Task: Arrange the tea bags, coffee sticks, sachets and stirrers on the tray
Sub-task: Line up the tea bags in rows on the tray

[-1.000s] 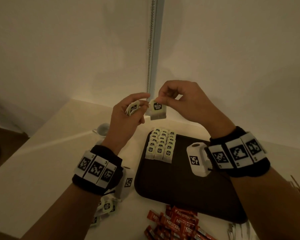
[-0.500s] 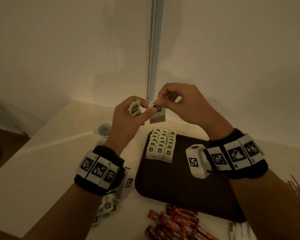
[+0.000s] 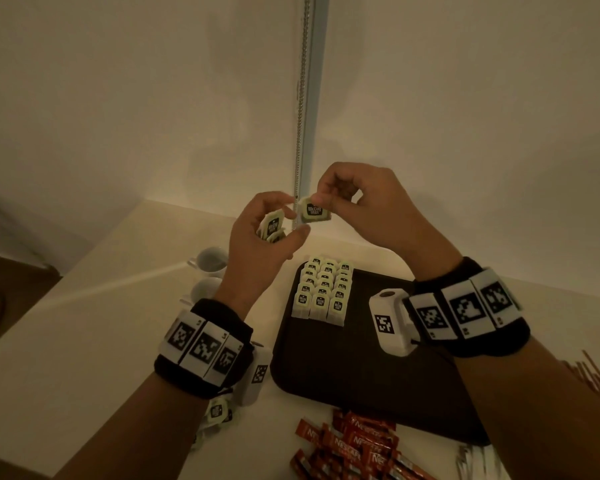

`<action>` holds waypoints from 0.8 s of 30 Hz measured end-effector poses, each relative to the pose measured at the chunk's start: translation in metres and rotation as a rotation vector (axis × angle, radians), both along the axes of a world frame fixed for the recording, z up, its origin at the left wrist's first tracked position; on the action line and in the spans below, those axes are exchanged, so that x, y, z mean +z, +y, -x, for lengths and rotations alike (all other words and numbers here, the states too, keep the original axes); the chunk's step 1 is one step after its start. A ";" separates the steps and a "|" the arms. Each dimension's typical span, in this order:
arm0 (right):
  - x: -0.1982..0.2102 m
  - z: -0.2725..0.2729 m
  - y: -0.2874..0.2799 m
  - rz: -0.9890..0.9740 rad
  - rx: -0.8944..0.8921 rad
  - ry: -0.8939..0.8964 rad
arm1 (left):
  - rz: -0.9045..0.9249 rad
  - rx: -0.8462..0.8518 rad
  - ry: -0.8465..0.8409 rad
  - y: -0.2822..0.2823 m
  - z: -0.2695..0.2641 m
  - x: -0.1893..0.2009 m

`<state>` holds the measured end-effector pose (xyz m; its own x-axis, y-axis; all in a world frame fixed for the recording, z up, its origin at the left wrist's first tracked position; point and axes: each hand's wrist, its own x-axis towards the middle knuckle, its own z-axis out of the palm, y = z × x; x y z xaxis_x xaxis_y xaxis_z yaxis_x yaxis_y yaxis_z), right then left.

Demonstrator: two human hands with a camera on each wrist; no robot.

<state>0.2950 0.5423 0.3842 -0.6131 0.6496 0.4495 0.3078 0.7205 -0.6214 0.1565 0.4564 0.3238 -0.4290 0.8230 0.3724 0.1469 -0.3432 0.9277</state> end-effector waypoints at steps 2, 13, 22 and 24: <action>0.000 0.000 0.001 -0.008 -0.010 -0.016 | 0.007 0.051 -0.013 0.002 0.001 -0.002; 0.002 0.001 0.003 0.075 0.026 0.019 | 0.146 -0.109 -0.060 0.009 0.001 0.008; 0.010 0.000 0.006 0.198 0.022 0.082 | 0.188 -0.126 -0.044 0.011 0.003 -0.001; 0.009 -0.001 0.007 0.246 0.037 0.066 | 0.188 -0.138 -0.042 0.011 0.004 -0.004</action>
